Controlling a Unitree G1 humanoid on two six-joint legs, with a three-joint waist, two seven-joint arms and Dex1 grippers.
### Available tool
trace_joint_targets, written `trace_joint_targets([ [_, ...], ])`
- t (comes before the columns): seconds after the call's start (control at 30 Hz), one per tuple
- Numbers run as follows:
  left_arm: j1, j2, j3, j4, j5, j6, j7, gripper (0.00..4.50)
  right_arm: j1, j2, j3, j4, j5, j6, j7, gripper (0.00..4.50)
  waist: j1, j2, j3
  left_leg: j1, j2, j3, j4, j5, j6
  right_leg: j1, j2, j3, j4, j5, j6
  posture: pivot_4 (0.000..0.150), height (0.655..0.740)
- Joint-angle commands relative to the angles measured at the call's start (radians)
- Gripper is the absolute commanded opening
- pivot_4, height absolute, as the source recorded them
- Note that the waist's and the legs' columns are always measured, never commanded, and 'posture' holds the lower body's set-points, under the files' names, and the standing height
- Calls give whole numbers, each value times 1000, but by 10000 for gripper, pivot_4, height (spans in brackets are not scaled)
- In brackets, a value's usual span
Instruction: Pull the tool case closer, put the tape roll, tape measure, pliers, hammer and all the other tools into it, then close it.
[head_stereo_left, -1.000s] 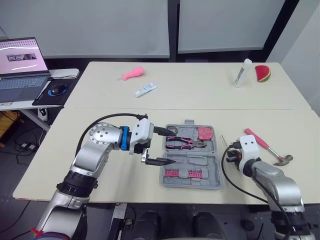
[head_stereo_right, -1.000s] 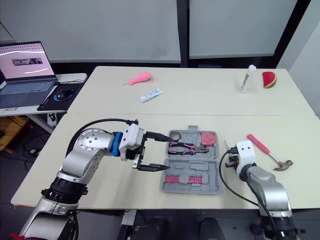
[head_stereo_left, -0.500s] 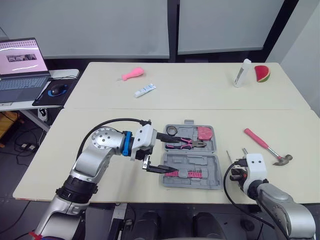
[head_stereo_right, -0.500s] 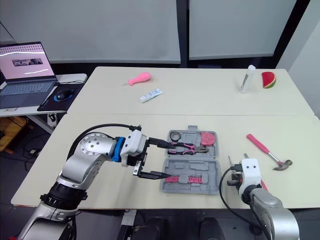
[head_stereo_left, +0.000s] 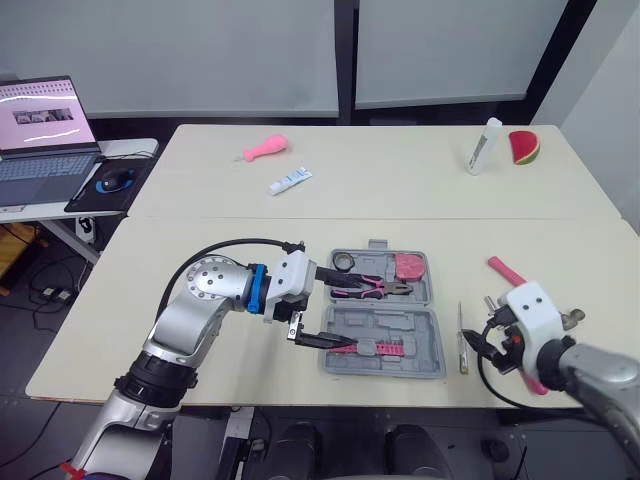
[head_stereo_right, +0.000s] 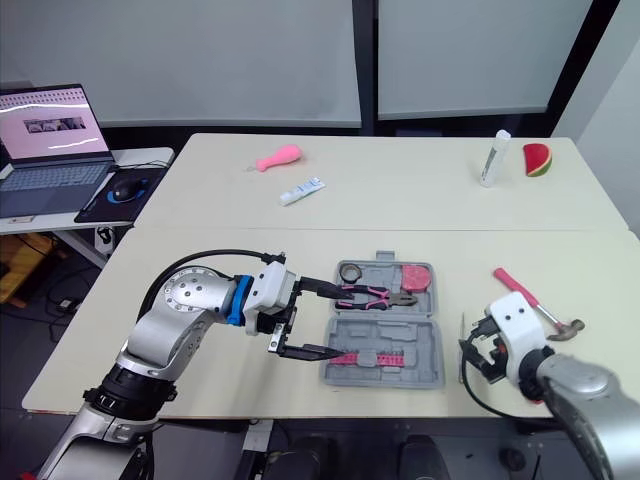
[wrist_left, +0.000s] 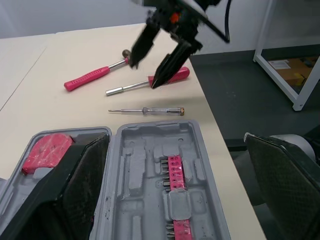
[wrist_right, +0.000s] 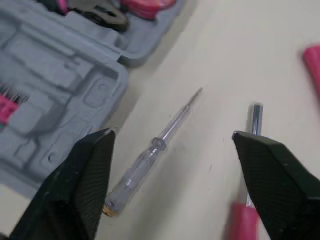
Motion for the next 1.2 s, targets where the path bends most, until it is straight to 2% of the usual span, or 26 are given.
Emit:
trace_joint_targets([
  [0.03,8,-3,-7,-21,5,-47,-2,45000,-36,-246,170,131,-173,-538,321,44638,-1,-1,0,0,1,-1,0,0,0,1,0,-1,0,0,0,1500,7400],
  [0.1,13,-7,-16,-19,13,-60,1,45000,-104,-331,298,282,-339,-861,393,44638,-1,-2,1,1,2,-1,0,0,0,2,1,-2,-1,0,0,1500,7400],
  [0.2,19,-7,-18,-36,18,-63,17,45000,-240,-353,440,487,-533,-1232,458,44638,-1,-3,1,1,1,1,0,0,-1,1,0,-1,-1,0,0,1500,7400],
  [0.37,43,7,-15,-56,17,-67,26,45000,-418,-269,553,659,-651,-1472,529,44638,-2,-3,2,0,1,2,0,3,-5,0,-1,0,-1,0,0,1500,7400],
  [0.7,64,25,-14,-118,12,-25,61,45000,-583,-157,666,842,-789,-1646,640,44638,1,-3,1,0,1,1,0,3,-5,0,-1,0,-1,0,0,1500,7400],
  [0.8,68,31,-13,-134,8,-11,68,45000,-619,-118,682,885,-810,-1673,641,38142,0,-3,1,0,1,1,0,3,-5,0,-1,0,0,0,0,1500,7400],
  [0.93,66,36,-12,-145,5,4,75,45000,-664,-80,704,931,-846,-1712,645,25038,0,-3,1,0,1,1,0,3,-5,0,0,0,0,0,0,1500,7400],
  [1.2,68,37,-13,-171,2,30,90,45000,-718,-47,740,983,-888,-1748,676,25038,1,-3,1,0,1,1,0,3,-5,0,0,0,0,0,0,1500,7400],
])
